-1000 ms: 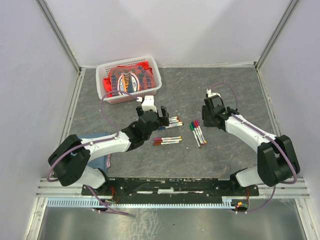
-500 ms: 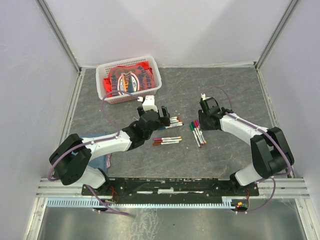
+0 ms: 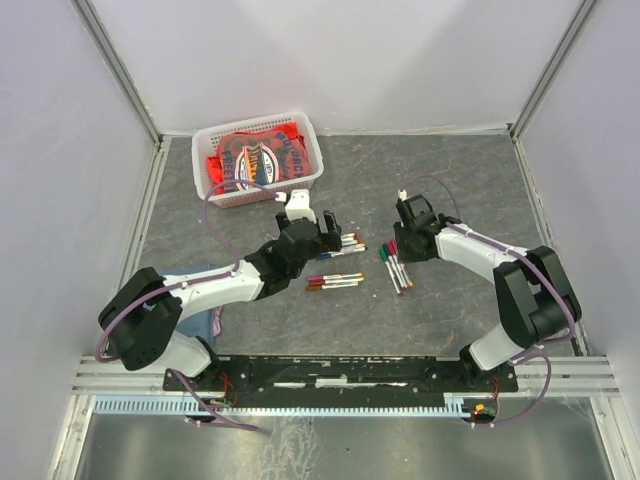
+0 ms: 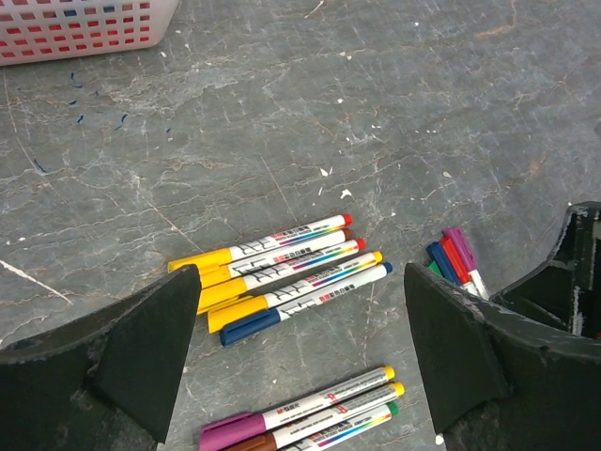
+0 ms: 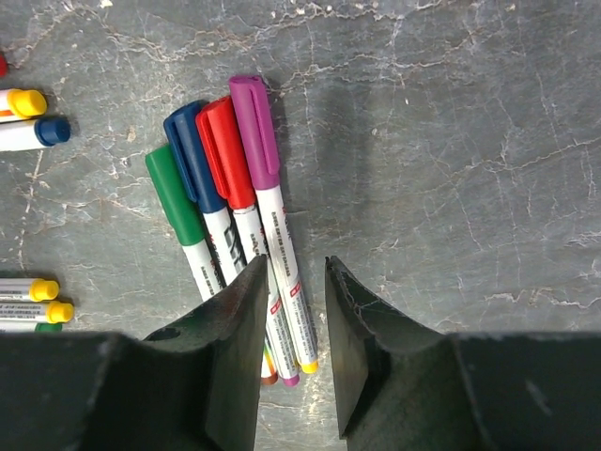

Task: Open the pen caps

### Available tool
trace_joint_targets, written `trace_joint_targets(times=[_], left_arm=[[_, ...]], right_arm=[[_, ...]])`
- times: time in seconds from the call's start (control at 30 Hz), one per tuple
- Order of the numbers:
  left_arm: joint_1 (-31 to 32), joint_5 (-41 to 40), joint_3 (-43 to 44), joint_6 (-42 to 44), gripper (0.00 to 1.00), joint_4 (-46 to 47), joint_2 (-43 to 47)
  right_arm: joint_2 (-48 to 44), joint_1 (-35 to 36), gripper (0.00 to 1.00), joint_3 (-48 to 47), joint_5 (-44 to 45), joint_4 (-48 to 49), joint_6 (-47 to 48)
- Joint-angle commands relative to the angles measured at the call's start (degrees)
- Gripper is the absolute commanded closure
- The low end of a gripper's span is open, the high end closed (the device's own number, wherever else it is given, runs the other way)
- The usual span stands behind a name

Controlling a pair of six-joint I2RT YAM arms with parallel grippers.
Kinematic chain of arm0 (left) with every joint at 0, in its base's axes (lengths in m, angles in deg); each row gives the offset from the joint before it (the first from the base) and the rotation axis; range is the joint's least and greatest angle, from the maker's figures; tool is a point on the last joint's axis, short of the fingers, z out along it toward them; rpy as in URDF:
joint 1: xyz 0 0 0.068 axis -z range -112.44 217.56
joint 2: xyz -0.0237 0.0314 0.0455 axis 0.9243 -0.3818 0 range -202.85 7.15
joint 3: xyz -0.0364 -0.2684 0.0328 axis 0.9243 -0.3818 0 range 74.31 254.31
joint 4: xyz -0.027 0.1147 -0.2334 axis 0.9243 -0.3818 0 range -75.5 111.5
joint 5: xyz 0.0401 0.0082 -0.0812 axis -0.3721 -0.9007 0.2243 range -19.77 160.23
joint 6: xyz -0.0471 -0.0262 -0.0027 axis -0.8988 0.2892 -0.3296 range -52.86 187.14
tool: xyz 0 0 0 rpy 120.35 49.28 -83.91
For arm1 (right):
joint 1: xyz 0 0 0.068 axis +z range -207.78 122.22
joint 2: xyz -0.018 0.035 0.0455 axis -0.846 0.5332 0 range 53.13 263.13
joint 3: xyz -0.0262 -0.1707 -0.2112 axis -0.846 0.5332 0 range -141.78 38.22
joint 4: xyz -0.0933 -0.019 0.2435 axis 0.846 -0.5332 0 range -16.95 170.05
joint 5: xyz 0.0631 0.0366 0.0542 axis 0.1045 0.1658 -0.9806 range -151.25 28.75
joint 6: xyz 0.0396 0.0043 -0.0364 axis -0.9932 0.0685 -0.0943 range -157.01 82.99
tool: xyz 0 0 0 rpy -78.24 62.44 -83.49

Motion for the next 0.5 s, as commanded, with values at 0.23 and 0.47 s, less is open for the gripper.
trace_joint_targets(times=[0.23,0.47], left_arm=[[-0.24,1.18,2.48,-2.44,0.06,1.35,0.02],[-0.45,2.86,3.75,-3.11,0.06,0.19,-0.21]], right_arm=[[3.44,0.27,0.64,-2.97,0.49,-0.51,0.84],[5.30,0.37,0.78,-2.74,-1.58,-1.30,0.44]])
